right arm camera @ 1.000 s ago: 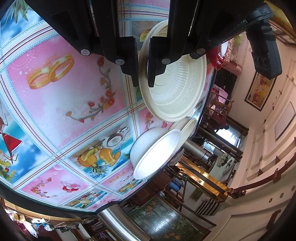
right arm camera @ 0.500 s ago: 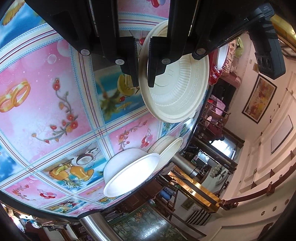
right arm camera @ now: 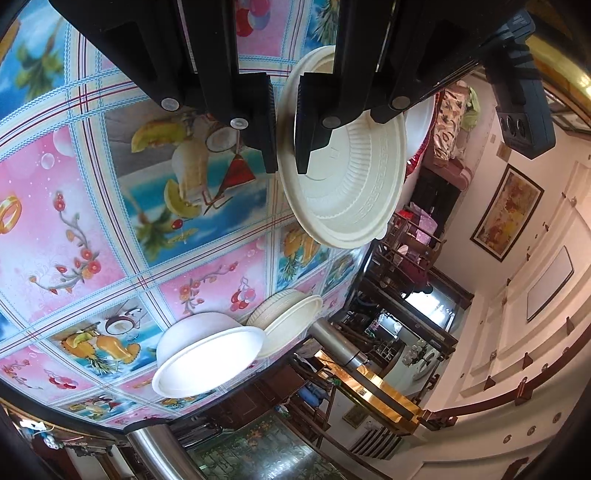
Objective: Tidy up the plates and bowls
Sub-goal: 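Lift the beige plate and carry it toward the red plate stack, then lower the beige plate onto the red and white plate stack, then open the right gripper and release the beige plate, then move the right gripper to the white bowl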
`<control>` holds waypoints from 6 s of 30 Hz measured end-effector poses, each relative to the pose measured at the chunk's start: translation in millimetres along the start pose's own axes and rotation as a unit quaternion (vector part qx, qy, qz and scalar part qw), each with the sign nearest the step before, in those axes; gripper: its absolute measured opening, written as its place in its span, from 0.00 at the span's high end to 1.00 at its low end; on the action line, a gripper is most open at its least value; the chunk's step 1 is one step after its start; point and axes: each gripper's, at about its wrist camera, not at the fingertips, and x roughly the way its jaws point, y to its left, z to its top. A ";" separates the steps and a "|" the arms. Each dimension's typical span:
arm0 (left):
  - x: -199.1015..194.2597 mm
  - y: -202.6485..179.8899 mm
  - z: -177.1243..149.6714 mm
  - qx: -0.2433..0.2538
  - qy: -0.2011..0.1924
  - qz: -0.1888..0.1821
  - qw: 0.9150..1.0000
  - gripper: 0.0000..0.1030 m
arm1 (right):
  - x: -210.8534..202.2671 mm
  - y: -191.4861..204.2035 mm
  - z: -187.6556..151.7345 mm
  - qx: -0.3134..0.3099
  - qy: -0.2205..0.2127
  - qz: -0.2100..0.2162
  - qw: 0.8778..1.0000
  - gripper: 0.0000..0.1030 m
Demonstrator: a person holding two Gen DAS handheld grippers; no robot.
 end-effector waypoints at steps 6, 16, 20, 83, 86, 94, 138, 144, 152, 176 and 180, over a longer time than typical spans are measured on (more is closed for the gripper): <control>-22.5 18.9 3.2 -0.011 -0.025 0.009 1.000 0.87 | -12.0 31.9 -0.7 -0.024 -0.012 0.013 1.000 0.91; -47.0 81.6 6.5 -0.070 -0.049 0.051 0.995 0.86 | 22.8 98.5 -4.8 -0.073 0.017 0.038 0.996 0.91; -50.6 102.1 6.0 -0.090 -0.052 0.067 0.992 0.86 | 43.1 123.6 -9.9 -0.091 0.035 0.049 0.994 0.91; -55.0 150.7 3.7 -0.127 -0.028 0.099 0.986 0.87 | 128.5 151.7 -19.3 -0.051 0.186 -0.010 0.981 0.90; -56.9 148.7 3.8 -0.124 -0.032 0.102 0.987 0.87 | 130.4 154.5 -21.7 -0.058 0.191 -0.012 0.980 0.87; -60.9 144.7 5.4 -0.122 -0.039 0.106 0.986 0.87 | 134.6 157.0 -25.6 -0.066 0.201 -0.002 0.977 0.87; -0.5 -108.4 26.7 0.134 -0.028 0.070 0.988 0.44 | -19.7 -40.2 58.1 0.083 0.064 -0.013 0.994 0.64; 24.5 -131.4 42.8 0.150 -0.023 0.074 0.986 0.42 | -38.0 -68.4 83.9 0.101 0.038 -0.025 0.994 0.64; 59.5 -144.9 80.1 0.145 -0.010 0.075 0.987 0.42 | -41.7 -89.0 124.1 0.110 0.014 -0.036 0.993 0.61; 144.2 -119.1 155.5 0.045 0.064 0.032 0.996 0.42 | 4.3 -128.8 193.7 0.141 -0.017 -0.071 0.987 0.61; 149.1 -115.7 165.3 0.017 0.063 0.014 0.998 0.42 | 11.5 -138.8 193.8 0.146 -0.015 -0.044 0.988 0.60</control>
